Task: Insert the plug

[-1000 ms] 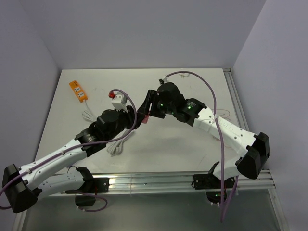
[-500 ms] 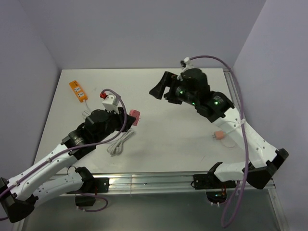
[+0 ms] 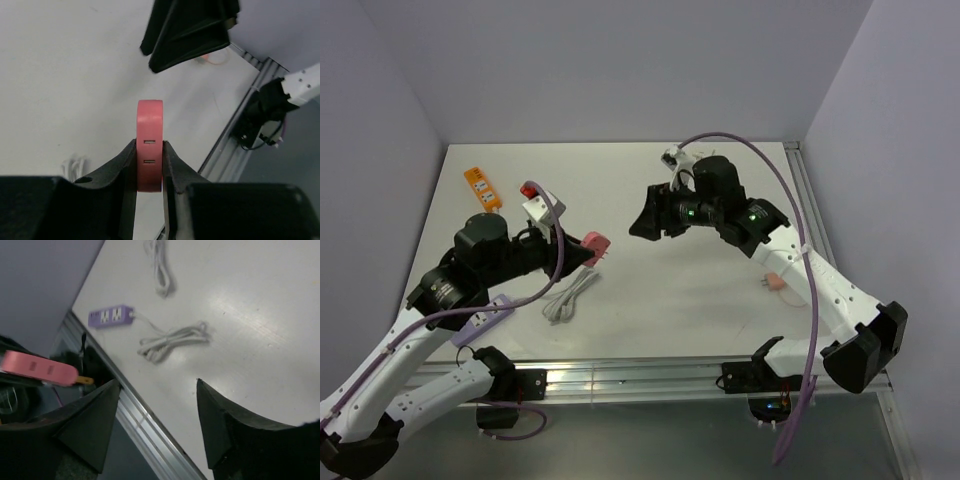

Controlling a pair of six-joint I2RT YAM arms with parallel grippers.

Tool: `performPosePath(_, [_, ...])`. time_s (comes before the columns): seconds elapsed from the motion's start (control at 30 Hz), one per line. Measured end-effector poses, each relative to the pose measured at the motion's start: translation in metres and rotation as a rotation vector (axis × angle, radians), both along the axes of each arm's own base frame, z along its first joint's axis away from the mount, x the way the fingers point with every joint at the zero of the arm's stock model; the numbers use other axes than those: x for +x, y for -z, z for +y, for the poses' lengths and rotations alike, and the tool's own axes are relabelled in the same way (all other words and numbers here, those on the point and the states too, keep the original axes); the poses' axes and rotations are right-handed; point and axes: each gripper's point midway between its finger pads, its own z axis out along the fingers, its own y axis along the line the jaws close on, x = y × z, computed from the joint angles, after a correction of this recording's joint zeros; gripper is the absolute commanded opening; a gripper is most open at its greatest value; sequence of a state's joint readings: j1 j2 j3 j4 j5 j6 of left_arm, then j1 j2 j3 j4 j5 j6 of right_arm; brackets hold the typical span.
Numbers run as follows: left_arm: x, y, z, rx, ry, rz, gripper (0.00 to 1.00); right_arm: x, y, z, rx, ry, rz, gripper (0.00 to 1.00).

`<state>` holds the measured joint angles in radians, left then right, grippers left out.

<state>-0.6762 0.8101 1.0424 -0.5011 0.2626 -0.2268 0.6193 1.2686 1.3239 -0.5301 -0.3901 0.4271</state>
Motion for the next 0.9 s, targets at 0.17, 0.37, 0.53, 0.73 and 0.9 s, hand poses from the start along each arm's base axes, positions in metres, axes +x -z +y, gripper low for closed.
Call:
performPosePath(0.17, [-0.028,-0.003,-0.007,-0.005,0.160,-0.014,0.00,-0.037,0.014,0.011,0.041,-0.258,-0.042,0.65])
performPosePath(0.37, [-0.046,0.014,-0.014,0.023,0.264,0.079,0.00,-0.085,-0.026,0.018,0.154,-0.534,-0.246,0.67])
performPosePath(0.53, [-0.060,0.014,-0.017,0.006,0.335,0.106,0.00,-0.114,-0.040,0.037,0.189,-0.727,-0.308,0.65])
performPosePath(0.73, [-0.071,0.010,-0.021,-0.019,0.400,0.120,0.00,-0.134,-0.026,0.059,0.176,-0.848,-0.288,0.62])
performPosePath(0.9, [-0.072,0.010,-0.021,-0.022,0.405,0.119,0.00,-0.142,-0.016,0.065,0.162,-0.886,-0.261,0.55])
